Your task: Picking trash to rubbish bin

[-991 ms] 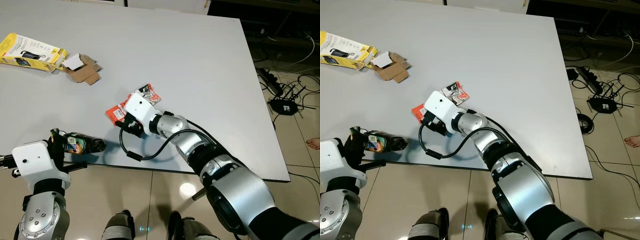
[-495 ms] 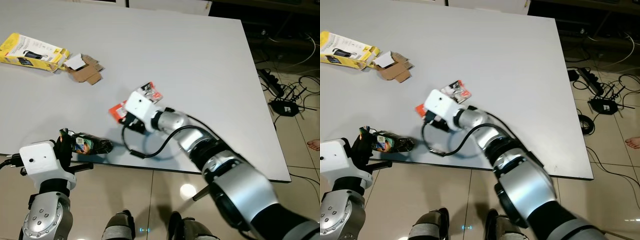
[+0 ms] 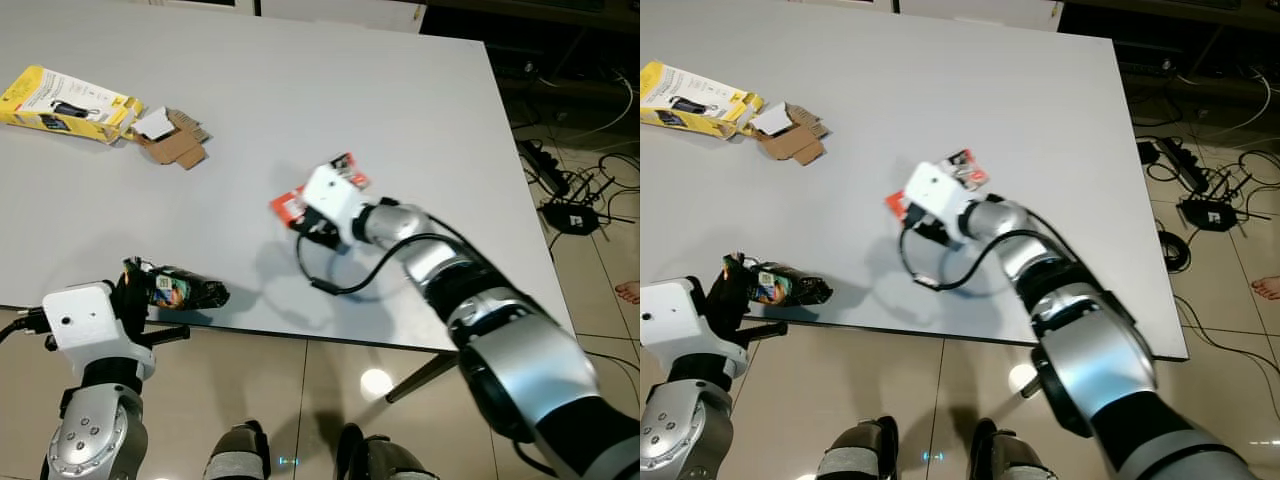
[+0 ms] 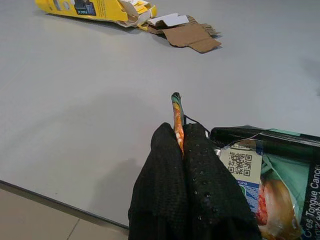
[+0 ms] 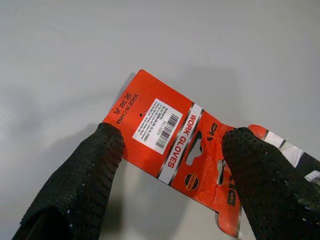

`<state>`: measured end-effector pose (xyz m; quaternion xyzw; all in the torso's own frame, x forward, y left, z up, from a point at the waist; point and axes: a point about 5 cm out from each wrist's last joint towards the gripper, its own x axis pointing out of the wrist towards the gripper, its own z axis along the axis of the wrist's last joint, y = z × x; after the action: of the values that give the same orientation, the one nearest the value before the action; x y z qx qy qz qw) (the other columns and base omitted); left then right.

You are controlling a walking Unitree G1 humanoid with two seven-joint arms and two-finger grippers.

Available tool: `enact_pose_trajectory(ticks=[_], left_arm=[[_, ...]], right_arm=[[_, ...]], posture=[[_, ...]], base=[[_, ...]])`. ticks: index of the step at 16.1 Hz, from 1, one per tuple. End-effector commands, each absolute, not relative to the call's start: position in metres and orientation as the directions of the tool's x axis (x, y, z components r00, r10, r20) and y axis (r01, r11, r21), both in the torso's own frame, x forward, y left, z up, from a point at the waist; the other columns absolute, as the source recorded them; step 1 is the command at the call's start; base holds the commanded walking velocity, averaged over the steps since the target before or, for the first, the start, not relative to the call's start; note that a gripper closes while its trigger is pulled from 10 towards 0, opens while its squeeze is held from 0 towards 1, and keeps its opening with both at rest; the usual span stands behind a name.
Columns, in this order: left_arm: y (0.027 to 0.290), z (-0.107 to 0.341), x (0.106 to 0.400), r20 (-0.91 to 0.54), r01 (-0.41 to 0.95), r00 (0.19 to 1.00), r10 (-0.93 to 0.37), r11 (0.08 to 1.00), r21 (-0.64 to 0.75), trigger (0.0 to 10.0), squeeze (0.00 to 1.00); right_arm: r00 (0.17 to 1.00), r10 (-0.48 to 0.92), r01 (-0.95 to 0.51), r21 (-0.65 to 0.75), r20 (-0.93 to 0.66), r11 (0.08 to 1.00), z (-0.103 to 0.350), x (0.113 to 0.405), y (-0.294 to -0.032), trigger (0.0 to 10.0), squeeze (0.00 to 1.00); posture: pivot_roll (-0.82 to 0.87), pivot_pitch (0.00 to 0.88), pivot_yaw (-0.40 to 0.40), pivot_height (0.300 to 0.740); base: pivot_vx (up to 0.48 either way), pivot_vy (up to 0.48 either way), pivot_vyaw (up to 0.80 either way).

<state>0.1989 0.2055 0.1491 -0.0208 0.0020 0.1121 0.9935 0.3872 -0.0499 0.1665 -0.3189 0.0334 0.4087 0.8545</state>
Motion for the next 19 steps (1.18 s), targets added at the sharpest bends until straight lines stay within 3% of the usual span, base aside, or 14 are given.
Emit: enact_pose_trajectory(ticks=[1,6,11,19], left_arm=[[0.205,0.143,0.198,-0.043,-0.211,0.977,0.209,0.976,-0.044,10.0,0.0],[0.204,0.143,0.199,-0.04,-0.21,0.977,0.208,0.977,-0.046,10.0,0.0],[0.206,0.144,0.201,-0.032,-0.213,0.977,0.212,0.976,-0.044,10.0,0.0],[0.207,0.146,0.205,-0.023,-0.216,0.976,0.216,0.975,-0.042,10.0,0.0]], right_arm=[[0.639,0.611,-0.765,-0.464,-0.467,0.446,0.132,0.38,-0.074,10.0,0.0],[0.635,0.623,-0.768,-0.459,-0.457,0.446,0.138,0.382,-0.081,10.0,0.0],[0.715,0.664,-0.689,-0.384,-0.221,0.614,0.188,0.397,-0.054,10.0,0.0],[0.76,0.636,-0.642,-0.306,-0.132,0.703,0.206,0.401,-0.043,10.0,0.0]], posture=[[0.19,0.245,-0.075,0.74],[0.19,0.242,-0.072,0.74],[0.19,0.234,-0.071,0.74],[0.19,0.224,-0.068,0.74]], base=[[0.0,0.0,0.0],[0.0,0.0,0.0],[0.0,0.0,0.0],[0.0,0.0,0.0]])
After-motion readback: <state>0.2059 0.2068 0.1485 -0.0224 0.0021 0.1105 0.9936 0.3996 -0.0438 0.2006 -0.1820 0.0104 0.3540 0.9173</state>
